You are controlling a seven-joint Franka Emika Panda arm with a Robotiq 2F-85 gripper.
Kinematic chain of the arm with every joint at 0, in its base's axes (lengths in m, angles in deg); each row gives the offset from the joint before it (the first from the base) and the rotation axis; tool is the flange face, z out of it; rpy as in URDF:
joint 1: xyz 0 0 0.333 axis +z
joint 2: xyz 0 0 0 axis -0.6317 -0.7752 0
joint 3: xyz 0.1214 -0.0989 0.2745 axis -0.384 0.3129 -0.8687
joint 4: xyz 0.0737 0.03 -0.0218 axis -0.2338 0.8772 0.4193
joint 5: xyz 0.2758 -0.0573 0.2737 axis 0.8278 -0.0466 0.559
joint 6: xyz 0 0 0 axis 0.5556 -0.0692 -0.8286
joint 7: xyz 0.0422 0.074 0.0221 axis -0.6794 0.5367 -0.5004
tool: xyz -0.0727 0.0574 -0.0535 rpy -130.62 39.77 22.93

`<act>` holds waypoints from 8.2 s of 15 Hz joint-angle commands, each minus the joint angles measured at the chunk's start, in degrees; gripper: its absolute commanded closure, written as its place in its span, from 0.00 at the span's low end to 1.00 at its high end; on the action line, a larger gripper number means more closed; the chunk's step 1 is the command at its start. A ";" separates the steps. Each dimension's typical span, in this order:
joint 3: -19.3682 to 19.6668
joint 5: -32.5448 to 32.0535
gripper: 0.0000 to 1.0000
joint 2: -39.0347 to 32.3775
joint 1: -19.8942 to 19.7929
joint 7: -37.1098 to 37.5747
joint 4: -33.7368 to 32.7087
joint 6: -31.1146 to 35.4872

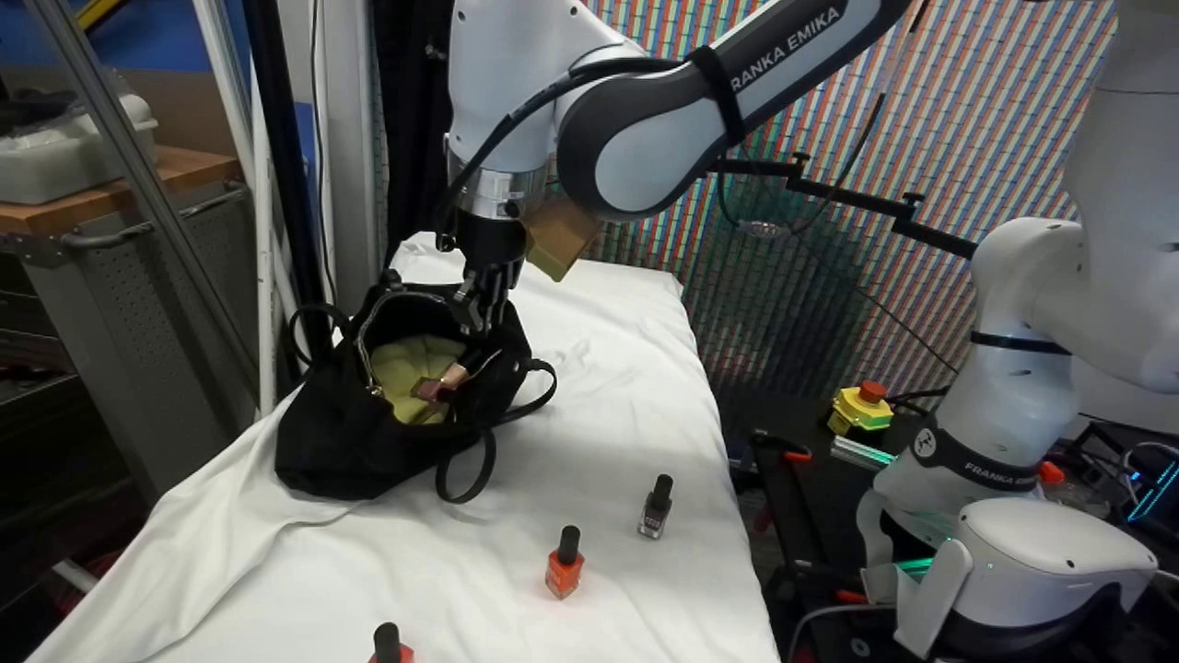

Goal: Pick up the nail polish and put them in the bag

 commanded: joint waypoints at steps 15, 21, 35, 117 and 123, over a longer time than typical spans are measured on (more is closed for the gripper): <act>4.04 0.27 0.35 -18.69 0.27 -2.52 -24.31 -1.47; 4.34 -0.19 0.03 -17.98 1.25 -1.54 -23.56 -1.84; 0.22 4.06 0.00 -1.51 1.27 -4.29 -2.93 -7.12; -7.54 14.45 0.00 7.63 4.17 -4.61 37.08 23.61; -7.50 14.45 0.00 7.42 4.34 -5.15 37.13 23.21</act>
